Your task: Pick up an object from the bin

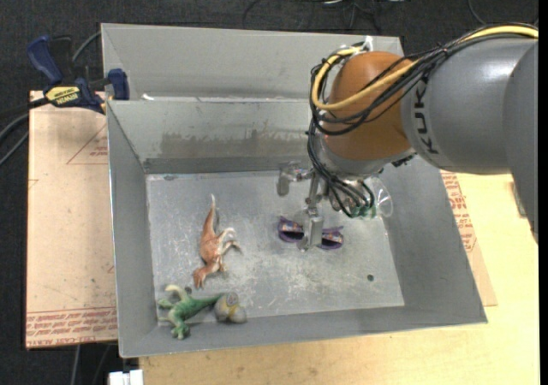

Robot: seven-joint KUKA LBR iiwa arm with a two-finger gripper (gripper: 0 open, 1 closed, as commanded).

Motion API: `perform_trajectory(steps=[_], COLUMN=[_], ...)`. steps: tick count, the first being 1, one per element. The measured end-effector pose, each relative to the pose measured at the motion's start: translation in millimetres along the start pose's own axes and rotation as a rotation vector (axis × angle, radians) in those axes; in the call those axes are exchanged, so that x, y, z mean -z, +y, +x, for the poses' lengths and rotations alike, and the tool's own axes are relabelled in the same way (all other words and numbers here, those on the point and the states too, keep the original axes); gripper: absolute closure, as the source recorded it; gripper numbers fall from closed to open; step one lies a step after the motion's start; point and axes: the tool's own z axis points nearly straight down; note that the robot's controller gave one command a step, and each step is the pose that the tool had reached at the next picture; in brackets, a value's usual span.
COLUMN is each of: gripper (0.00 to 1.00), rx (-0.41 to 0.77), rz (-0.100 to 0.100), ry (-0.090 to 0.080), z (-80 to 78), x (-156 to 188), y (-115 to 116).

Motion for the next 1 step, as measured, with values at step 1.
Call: perform_trajectory(steps=[1], gripper=[1.0], rx=[0.022], rz=[-0.001], ry=[0.007], z=[23.7], x=[-63.3], y=[6.9])
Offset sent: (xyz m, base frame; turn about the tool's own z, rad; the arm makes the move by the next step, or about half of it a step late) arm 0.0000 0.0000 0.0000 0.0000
